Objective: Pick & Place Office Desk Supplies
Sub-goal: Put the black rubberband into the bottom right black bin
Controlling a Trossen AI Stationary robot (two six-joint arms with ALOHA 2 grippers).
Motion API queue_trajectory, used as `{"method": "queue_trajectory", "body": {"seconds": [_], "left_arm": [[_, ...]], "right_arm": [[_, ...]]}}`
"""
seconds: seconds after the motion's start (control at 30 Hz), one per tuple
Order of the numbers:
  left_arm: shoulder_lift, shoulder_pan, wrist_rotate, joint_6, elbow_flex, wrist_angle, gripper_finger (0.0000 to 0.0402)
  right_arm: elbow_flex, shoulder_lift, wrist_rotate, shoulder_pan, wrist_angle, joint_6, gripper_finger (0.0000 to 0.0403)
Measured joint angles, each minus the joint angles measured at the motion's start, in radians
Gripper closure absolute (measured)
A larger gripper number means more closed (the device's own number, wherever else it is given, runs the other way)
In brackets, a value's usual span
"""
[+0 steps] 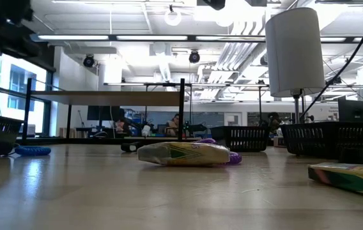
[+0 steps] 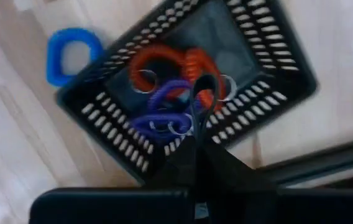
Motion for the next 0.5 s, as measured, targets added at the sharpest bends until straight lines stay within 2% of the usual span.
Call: {"method": "queue_trajectory", "body": {"seconds": [0.1, 0.2, 0.37, 0.5], "left_arm": [[-0.033, 0.016, -0.019, 0.011, 0.003, 0.051, 0.0400], [-0.081, 0.078, -0.071, 0.013, 0.025, 0.154, 0.0400], [-0.168, 0.169, -0.150, 0.015, 0.124, 0.294, 0.0400], [-0.194, 0.232, -0.212, 0.020, 0.157, 0.555, 0.0400]], "right_arm": [[0.000, 0.000, -0.002, 0.002, -0.028, -0.005, 0.0170], [0.000, 0.000, 0.025, 0.001, -0.050, -0.007, 0.0170], [0.000, 0.000, 0.143, 0.001, -0.043, -0.012, 0.0170], [0.000, 0.000, 0.251, 0.001, -0.020, -0.064, 0.0170]]}}
